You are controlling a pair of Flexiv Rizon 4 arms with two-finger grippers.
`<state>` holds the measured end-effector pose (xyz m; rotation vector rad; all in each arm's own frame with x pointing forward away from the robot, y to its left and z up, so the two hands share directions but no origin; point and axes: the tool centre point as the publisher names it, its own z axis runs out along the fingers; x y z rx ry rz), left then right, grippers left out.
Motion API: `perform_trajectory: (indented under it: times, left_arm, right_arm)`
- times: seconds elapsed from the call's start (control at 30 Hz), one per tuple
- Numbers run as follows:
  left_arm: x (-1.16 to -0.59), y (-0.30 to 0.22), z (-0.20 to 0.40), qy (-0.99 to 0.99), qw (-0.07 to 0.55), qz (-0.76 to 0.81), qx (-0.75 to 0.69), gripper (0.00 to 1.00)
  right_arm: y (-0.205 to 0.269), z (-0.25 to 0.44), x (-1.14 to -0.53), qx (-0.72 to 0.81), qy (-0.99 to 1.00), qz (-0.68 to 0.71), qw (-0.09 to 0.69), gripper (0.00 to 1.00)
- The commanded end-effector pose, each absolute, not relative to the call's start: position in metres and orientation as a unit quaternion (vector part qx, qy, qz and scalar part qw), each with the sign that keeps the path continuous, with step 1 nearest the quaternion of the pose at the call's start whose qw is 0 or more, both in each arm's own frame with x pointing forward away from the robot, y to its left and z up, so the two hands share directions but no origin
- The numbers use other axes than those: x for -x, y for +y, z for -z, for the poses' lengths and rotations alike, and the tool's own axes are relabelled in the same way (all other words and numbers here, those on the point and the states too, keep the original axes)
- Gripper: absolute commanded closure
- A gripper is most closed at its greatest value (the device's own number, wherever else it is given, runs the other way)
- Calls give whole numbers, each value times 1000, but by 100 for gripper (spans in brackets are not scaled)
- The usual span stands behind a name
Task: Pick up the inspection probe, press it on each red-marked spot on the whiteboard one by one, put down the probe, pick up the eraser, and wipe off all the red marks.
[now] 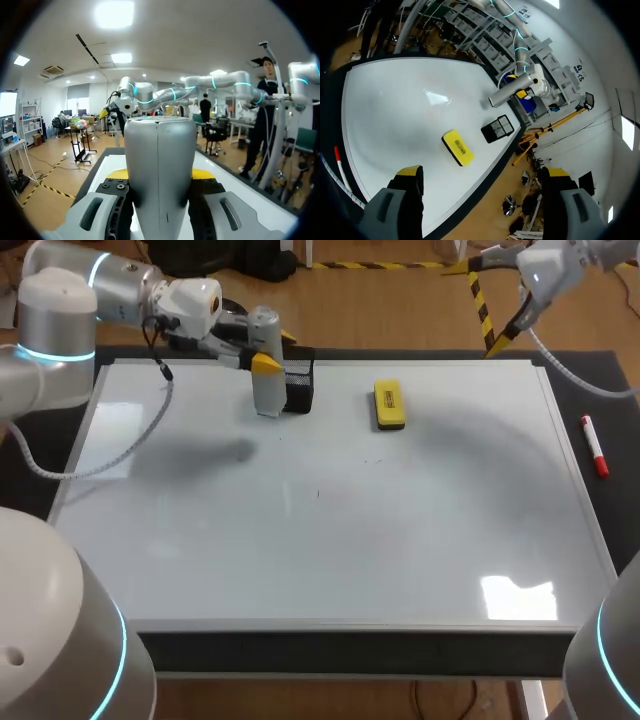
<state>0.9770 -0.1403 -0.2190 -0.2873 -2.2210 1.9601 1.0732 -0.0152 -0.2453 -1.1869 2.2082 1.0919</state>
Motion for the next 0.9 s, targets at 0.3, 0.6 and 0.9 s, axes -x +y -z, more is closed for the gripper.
perform_trajectory:
  times: [0.3, 0.6, 0.9]
  left_arm:
    - [-1015, -146, 187, -753, 70, -644, 118, 100]
    - [-1037, -152, 180, -746, 59, -653, 119, 100]
    - [-1061, -162, 184, -744, 49, -656, 113, 100]
  right_arm:
    - [-16, 244, -1073, 427, 791, -389, 201, 0]
    - [-16, 244, -1073, 427, 791, -389, 201, 0]
    - [-16, 244, -1073, 427, 791, -389, 201, 0]
